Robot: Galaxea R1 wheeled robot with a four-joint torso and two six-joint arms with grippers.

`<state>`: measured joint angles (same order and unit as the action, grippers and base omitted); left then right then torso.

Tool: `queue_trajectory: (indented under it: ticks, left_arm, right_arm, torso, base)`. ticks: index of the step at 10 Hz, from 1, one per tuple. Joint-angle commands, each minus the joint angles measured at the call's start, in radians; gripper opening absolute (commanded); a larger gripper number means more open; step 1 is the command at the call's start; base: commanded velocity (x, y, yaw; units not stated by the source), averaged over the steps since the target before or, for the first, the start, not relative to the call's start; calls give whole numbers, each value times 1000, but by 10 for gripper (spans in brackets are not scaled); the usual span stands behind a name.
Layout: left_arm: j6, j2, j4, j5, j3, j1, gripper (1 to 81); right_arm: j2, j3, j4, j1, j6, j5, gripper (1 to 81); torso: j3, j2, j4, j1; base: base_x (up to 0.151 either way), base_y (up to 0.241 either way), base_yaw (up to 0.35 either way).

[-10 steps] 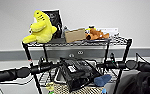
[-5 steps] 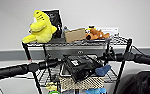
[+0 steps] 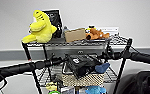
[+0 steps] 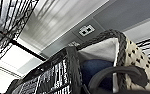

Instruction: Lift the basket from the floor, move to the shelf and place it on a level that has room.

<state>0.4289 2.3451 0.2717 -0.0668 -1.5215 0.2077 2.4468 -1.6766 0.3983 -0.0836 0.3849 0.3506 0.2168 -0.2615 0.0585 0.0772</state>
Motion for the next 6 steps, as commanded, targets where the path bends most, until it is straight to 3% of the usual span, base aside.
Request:
queue_trajectory:
  ticks: [1, 6]
  left_arm:
    - [7, 74, -28, -11, -94, -247, 10]
    - [7, 161, -74, -18, -267, -265, 10]
  right_arm:
    - [76, -86, -36, 158, -23, -41, 10]
    - [223, -315, -85, 156, -24, -67, 10]
  torso:
    - [0, 0, 0, 0]
    - [1, 0, 0, 1]
  base:
    - [0, 0, 0]
    - [0, 0, 0]
